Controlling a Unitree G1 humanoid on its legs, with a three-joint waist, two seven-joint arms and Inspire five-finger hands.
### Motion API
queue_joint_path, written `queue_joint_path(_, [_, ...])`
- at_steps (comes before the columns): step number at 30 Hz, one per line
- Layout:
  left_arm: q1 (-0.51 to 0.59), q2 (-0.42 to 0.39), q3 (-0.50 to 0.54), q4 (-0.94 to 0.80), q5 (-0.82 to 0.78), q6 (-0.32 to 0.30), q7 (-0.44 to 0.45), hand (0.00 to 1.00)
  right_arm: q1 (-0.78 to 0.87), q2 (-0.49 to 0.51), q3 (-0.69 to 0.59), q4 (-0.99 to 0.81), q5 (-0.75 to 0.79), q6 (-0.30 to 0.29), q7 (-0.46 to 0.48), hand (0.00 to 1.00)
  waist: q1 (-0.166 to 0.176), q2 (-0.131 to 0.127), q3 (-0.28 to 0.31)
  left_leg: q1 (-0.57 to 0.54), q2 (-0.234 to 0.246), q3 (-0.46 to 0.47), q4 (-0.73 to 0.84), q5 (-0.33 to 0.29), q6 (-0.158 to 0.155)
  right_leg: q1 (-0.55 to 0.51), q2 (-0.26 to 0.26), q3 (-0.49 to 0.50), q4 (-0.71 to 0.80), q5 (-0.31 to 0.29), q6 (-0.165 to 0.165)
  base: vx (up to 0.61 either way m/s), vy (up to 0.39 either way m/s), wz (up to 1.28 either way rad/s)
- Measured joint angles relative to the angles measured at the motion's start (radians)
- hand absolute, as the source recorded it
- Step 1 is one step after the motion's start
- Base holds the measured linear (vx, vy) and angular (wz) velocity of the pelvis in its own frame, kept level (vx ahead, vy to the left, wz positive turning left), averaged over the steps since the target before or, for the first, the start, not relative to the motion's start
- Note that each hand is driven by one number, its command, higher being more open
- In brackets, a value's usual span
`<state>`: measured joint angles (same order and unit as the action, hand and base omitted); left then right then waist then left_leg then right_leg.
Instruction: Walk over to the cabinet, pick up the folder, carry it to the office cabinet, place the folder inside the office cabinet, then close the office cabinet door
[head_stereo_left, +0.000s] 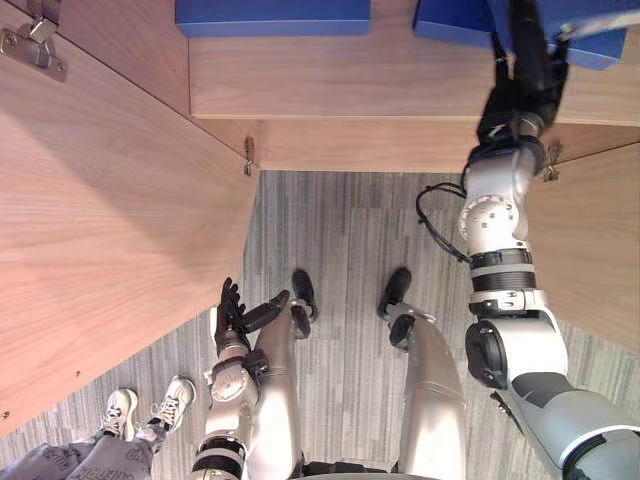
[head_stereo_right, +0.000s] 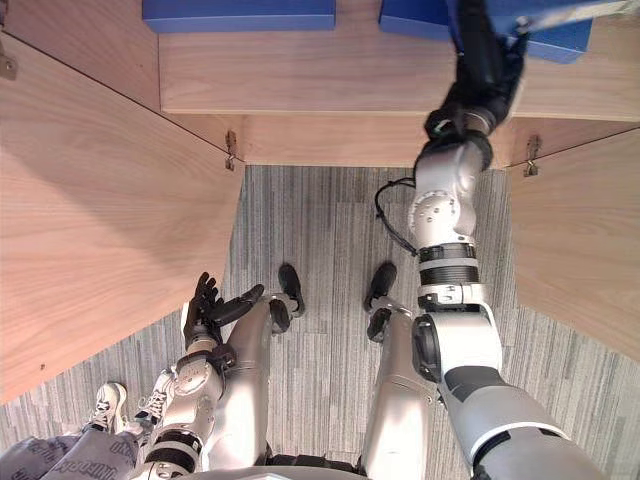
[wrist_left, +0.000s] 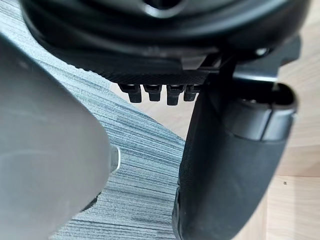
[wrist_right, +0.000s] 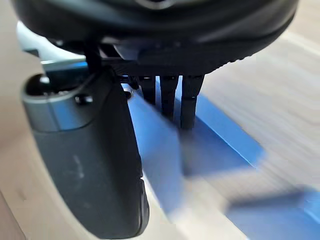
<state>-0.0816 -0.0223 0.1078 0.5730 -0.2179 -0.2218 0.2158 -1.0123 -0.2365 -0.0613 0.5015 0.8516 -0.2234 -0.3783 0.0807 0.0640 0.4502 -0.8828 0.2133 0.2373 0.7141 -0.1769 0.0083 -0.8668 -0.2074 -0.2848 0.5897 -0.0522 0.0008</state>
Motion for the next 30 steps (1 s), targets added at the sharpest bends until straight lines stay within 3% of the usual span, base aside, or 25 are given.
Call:
queue_joint_path(7, [-0.026,0.0,0.0,0.04,-0.019,0.001,-0.002,1.0,-0.006,0.001,0.14,0.028,-0.083,0.048,0.068,1.0,-0.004,0.006,-0.005,0.006,0.004,-0.003,-0.001,0.0,0.0,0.016,0.006,-0.007,-0.014,0.004,0.001,0.0,0.0,0.0])
queue_joint_path(8, [-0.033,0.002,-0.001,0.054,-0.019,0.001,-0.002,1.0,-0.006,0.001,0.161,0.052,-0.112,0.062,0.084,0.0,-0.006,0.006,-0.005,0.013,0.004,-0.002,-0.004,0.0,0.0,0.021,0.007,-0.006,-0.015,0.004,0.001,0.0,0.0,0.0])
queue_joint_path(17, [-0.043,0.013,-0.02,0.085,-0.02,-0.011,-0.011,1.0,-0.045,-0.03,0.269,0.24,-0.33,0.141,0.154,0.0,-0.01,0.006,-0.01,0.023,0.012,0.002,-0.018,0.002,-0.005,0.033,0.022,-0.004,-0.041,0.018,-0.002,-0.02,-0.007,-0.03])
queue_joint_path(24, [-0.055,0.029,-0.039,0.11,-0.037,-0.026,-0.017,1.0,-0.117,-0.133,0.318,0.322,-0.522,0.154,0.151,0.0,-0.01,0.006,-0.011,0.017,0.008,0.0,-0.035,0.007,-0.006,0.033,0.023,-0.012,-0.062,0.024,0.0,0.0,0.0,0.01])
queue_joint_path(30, [-0.055,0.04,-0.057,0.11,-0.038,-0.032,-0.02,1.0,-0.154,-0.214,0.322,0.346,-0.578,0.157,0.128,0.0,-0.013,0.006,-0.011,0.001,-0.003,-0.006,-0.053,0.015,-0.007,0.018,0.016,-0.019,-0.068,0.024,0.0,0.01,0.001,0.05])
